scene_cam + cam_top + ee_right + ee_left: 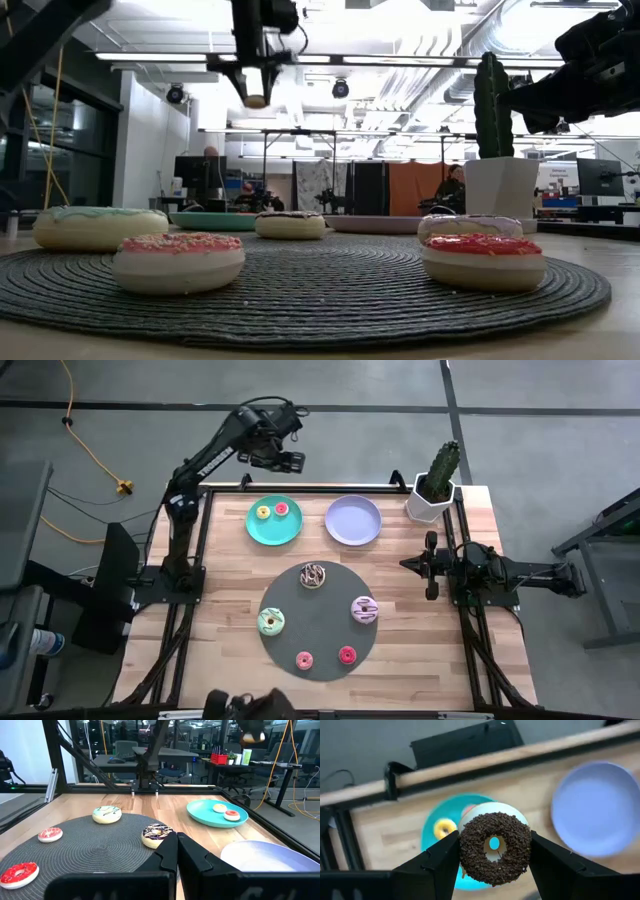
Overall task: Pick & Place donuts
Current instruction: Put the small black donut on the green plate
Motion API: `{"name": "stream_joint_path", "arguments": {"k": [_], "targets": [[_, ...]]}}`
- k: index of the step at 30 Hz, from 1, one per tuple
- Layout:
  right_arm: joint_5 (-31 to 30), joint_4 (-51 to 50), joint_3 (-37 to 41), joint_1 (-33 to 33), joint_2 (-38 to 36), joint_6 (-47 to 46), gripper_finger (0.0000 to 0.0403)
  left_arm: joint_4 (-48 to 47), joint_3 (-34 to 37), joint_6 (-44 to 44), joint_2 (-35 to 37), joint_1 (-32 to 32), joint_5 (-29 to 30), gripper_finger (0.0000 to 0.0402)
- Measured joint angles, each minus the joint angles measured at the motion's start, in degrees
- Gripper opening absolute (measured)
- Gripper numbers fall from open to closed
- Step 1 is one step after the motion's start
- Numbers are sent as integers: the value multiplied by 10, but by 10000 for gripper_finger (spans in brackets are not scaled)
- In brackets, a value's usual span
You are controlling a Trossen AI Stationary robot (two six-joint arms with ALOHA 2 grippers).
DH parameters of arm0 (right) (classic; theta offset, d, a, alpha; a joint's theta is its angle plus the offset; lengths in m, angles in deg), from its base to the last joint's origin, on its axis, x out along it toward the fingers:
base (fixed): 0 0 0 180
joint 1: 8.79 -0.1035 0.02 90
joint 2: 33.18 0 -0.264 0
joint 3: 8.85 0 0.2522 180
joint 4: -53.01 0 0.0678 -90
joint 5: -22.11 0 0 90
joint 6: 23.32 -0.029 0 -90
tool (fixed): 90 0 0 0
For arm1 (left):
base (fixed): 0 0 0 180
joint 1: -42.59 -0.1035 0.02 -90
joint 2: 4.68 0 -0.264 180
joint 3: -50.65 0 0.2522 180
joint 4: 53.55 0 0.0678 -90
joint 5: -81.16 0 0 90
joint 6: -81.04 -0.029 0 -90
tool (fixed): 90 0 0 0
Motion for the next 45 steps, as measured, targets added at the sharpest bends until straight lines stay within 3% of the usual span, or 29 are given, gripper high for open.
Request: {"name": "stream_joint_path", "arguments": {"k": [4,9,14,18,23,30,39,45], "targets": [[0,0,0,0,0,0,0,0,80,46,45,31,-10,209],[0,0,0,0,0,0,0,13,263,126,110,83,28,209],[0,0,0,0,0,0,0,146,429,171,159,86,2,209],[0,0,0,0,0,0,0,236,509,195,170,86,-17,209],[0,0,0,0,0,0,0,322,586,246,170,85,-12,209],[0,0,0,0,0,0,0,360,651,308,169,86,11,209],[0,0,0,0,0,0,0,399,691,309,169,61,11,212],[0,0,0,0,0,0,0,413,692,258,169,34,-9,252]]}}
